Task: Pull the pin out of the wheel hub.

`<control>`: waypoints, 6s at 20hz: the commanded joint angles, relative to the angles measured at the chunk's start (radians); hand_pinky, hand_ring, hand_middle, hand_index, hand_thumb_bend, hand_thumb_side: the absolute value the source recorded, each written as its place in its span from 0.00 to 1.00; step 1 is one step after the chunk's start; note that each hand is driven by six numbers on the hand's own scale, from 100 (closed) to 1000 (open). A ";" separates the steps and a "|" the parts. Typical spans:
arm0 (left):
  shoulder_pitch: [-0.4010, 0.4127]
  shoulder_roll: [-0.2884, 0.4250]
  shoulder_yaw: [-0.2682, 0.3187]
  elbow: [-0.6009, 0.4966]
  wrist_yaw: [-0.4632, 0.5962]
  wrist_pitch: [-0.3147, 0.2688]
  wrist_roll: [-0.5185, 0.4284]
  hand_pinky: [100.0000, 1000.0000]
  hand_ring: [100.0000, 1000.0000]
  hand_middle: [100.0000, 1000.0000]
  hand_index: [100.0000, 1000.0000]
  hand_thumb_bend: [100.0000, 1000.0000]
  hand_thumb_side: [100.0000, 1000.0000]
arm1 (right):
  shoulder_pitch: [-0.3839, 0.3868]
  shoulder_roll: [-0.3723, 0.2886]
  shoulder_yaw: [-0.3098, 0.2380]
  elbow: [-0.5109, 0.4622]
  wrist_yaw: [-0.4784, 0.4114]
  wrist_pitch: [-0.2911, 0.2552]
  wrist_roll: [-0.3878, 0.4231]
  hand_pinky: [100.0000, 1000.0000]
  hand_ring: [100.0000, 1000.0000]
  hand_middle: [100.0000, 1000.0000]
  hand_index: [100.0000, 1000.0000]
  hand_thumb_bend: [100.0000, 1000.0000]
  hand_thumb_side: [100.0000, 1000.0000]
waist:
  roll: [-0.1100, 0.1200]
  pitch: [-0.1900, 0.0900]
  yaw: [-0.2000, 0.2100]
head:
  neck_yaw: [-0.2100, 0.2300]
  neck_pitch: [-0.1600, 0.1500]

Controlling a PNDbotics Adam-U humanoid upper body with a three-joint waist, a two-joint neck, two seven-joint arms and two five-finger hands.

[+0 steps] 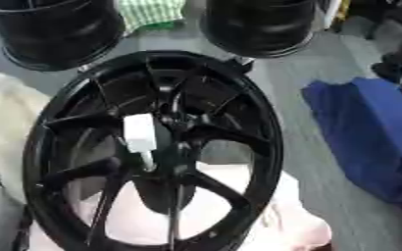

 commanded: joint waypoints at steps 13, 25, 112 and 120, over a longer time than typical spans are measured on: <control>-0.030 0.351 -0.051 -0.021 -0.147 -0.086 -0.061 0.91 0.61 0.58 0.74 0.18 0.49 | 0.013 -0.045 -0.010 -0.018 0.019 -0.005 -0.008 0.80 0.64 0.56 0.53 0.18 0.39 | 0.012 -0.012 -0.004 | -0.008 0.019; -0.169 0.667 -0.157 -0.021 -0.236 -0.065 -0.212 0.88 0.64 0.60 0.76 0.20 0.54 | 0.019 -0.058 -0.004 -0.018 0.033 -0.001 -0.008 0.80 0.64 0.55 0.53 0.18 0.40 | 0.027 -0.002 -0.003 | -0.006 0.028; -0.757 0.283 -0.692 0.389 -0.550 0.534 -0.988 0.98 0.86 0.76 0.87 0.75 0.57 | 0.009 -0.059 0.011 -0.018 -0.033 0.072 -0.040 0.79 0.63 0.54 0.52 0.21 0.40 | 0.048 -0.051 -0.016 | -0.038 0.060; -0.753 0.271 -0.701 0.401 -0.555 0.538 -0.988 0.96 0.85 0.74 0.84 0.75 0.57 | 0.005 -0.056 0.013 -0.018 -0.031 0.077 -0.042 0.79 0.63 0.54 0.52 0.21 0.40 | 0.050 -0.041 -0.020 | -0.037 0.060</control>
